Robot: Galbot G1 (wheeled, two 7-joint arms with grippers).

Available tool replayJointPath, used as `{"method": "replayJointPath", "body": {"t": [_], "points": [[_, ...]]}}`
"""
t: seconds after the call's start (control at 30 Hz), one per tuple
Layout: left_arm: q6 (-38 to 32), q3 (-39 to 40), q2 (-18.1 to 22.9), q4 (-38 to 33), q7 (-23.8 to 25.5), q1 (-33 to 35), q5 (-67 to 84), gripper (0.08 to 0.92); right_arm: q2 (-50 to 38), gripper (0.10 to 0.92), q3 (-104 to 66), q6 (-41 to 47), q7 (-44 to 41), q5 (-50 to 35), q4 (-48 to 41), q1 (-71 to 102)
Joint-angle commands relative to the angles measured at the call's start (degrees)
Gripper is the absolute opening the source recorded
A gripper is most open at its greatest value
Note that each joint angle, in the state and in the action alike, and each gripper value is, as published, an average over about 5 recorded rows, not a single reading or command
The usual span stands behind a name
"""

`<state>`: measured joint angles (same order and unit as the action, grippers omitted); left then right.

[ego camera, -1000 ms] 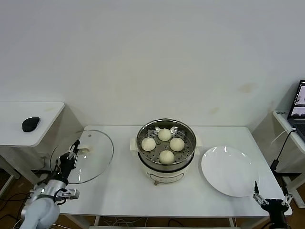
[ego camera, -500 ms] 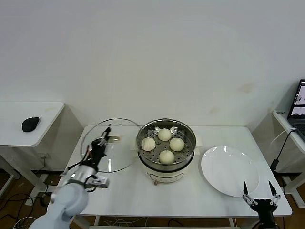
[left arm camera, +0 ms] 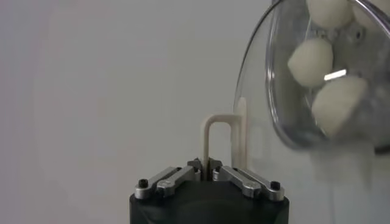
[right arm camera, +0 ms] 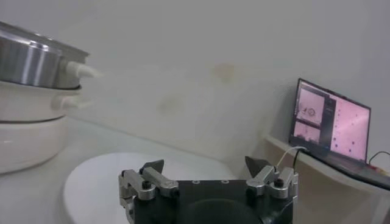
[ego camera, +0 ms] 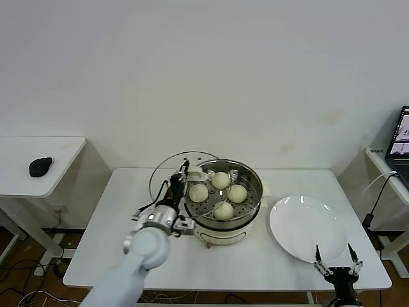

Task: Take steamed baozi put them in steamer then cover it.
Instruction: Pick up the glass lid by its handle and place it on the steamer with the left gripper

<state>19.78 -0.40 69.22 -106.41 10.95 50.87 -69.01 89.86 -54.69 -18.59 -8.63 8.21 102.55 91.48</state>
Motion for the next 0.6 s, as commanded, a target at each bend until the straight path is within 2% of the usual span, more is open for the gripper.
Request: {"method": "replayJointPath", "body": {"t": [0.03,0.23,0.6], "points": [[3.01,3.43,14.97,9.41,4.76,-4.5,-9.04,0.137,0.46,0.823,1.45,0.1,0.42,1.84,-0.81,-0.6],[2.92,2.77,18.32,10.57,5.23,-3.39,-12.23,0.137,0.43,0.823,1.65,-0.04,0.42,2.01,-1.53,-0.8],[2.65,3.51,21.86,11.99,5.64,-3.11,-16.41,0.137,0.47,0.823,2.34,-0.25,0.43,2.51,-2.28,-0.76]]}}
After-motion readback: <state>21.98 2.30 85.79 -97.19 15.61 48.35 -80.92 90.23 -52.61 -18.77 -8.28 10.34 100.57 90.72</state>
